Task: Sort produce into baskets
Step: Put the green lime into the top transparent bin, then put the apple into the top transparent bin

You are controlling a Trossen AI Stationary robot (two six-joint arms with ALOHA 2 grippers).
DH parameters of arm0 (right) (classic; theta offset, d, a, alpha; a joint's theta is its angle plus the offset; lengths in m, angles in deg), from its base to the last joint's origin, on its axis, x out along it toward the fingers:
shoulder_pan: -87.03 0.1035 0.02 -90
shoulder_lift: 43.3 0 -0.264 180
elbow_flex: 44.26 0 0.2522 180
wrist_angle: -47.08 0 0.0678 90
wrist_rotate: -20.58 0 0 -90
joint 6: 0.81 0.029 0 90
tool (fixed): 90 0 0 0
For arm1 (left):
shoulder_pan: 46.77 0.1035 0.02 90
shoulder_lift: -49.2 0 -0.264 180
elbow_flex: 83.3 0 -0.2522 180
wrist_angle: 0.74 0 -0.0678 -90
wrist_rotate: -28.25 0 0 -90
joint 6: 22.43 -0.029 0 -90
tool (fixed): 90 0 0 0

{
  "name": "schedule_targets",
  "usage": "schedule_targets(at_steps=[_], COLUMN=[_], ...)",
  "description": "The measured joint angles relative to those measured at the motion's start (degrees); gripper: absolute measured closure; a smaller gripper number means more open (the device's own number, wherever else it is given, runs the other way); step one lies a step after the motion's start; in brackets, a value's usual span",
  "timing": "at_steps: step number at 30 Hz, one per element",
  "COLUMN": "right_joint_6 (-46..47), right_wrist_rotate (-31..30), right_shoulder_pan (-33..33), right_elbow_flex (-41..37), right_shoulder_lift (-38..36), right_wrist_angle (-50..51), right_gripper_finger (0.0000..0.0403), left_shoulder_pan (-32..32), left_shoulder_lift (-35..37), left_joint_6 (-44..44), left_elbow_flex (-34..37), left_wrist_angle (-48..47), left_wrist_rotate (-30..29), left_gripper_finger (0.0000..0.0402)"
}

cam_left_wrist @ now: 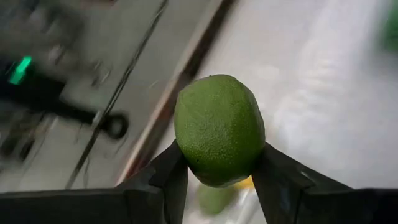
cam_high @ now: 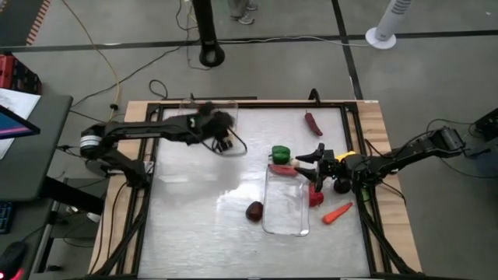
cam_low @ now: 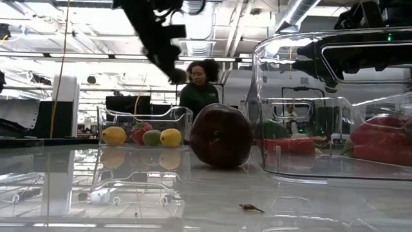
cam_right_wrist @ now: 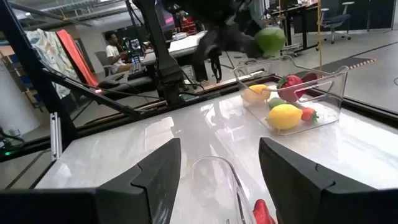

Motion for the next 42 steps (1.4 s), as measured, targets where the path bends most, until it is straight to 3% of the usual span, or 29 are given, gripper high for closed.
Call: schedule_targets(at_steps=[8,10,12,14,16,22,26,34,42], right_joint_6=[0.4,0.4,0.3,-0.3,-0.5,-0.5,-0.2,0.8,0.8], right_wrist_rotate=[0.0,0.0,0.0,-0.1,-0.1,-0.1,-0.1,-0.1,-0.1], right_shoulder_pan=[0.0,0.0,0.0,0.0,-0.1,-0.1,-0.1,0.0,0.0], right_elbow_flex=[0.0,0.0,0.0,0.0,0.0,0.0,0.0,0.0,0.0], right_shoulder_lift=[0.0,0.0,0.0,0.0,0.0,0.0,0.0,0.0,0.0], right_wrist_angle=[-0.2,-0.2,-0.2,-0.2,-0.2,0.0,-0.1,0.0,0.0], right_gripper_finger=[0.0159,0.0159,0.0159,0.0159,0.0159,0.0159,0.0159,0.0159,0.0159], left_shoulder_pan=[6.3,6.7,5.7,3.1,-1.7,-18.8,-26.0,-31.9,-32.0], left_shoulder_lift=[3.7,4.0,4.1,3.6,2.4,-3.1,-7.6,-15.3,-20.6], left_joint_6=[3.2,3.3,4.0,6.4,7.7,5.0,6.6,9.9,13.0], left_elbow_flex=[4.4,4.4,4.4,4.4,5.0,7.2,7.2,7.2,7.2], left_wrist_angle=[-3.2,-3.3,-2.2,-1.9,1.5,10.8,18.5,27.6,34.4], left_wrist_rotate=[0.3,3.0,10.0,18.2,22.5,22.1,19.5,20.0,26.7], left_gripper_finger=[0.015,0.0121,0.0101,0.0091,0.009,0.0099,0.0097,0.006,0.0011])
